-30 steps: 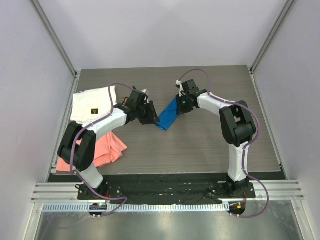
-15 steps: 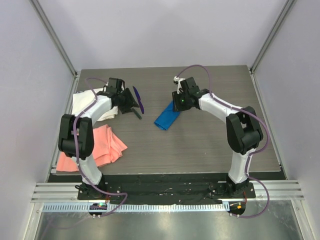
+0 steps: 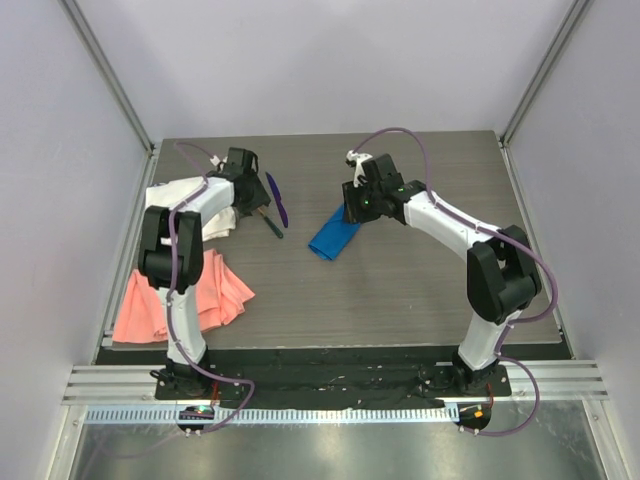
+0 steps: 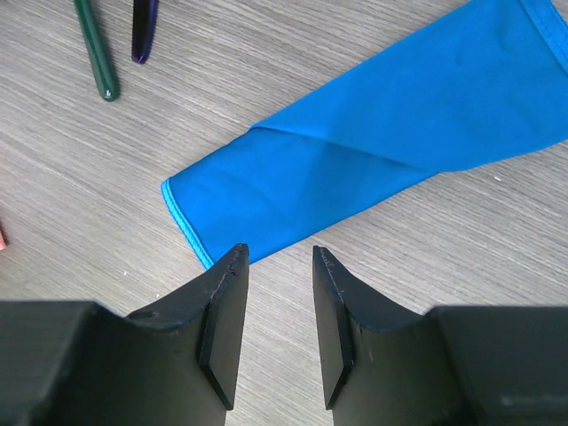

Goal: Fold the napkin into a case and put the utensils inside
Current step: Pick up the fork from the center of the board, then pass from the left arm to the right

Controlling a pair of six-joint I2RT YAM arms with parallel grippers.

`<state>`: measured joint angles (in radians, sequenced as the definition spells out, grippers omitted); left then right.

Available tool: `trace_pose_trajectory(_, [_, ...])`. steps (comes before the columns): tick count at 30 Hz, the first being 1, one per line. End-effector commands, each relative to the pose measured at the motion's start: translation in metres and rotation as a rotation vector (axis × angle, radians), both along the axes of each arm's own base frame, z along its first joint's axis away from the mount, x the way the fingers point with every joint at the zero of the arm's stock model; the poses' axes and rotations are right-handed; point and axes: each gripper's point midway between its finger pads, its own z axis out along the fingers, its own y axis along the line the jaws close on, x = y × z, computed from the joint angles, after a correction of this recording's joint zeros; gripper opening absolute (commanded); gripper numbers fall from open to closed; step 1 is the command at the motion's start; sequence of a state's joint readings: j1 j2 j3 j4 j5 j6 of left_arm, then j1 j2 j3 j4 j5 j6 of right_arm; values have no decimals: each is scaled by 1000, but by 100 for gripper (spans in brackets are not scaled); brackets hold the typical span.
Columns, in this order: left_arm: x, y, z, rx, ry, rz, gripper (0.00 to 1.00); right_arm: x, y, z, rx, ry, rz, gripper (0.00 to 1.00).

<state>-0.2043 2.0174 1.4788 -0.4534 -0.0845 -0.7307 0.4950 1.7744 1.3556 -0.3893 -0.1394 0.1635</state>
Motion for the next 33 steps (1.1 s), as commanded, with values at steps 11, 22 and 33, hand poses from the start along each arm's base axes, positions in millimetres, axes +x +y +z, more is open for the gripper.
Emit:
trace_pose_trajectory(11, [48, 7, -34, 113, 54, -47, 18, -9, 7, 41, 116, -79, -30, 64])
trace_pose_trajectory(22, [-4, -45, 131, -44, -298, -221, 0, -27, 25, 77, 234, -125, 148, 76])
trace_pose_trajectory(33, [-126, -119, 220, -427, -583, -363, 0, -108, 85, 138, 511, -244, 514, 84])
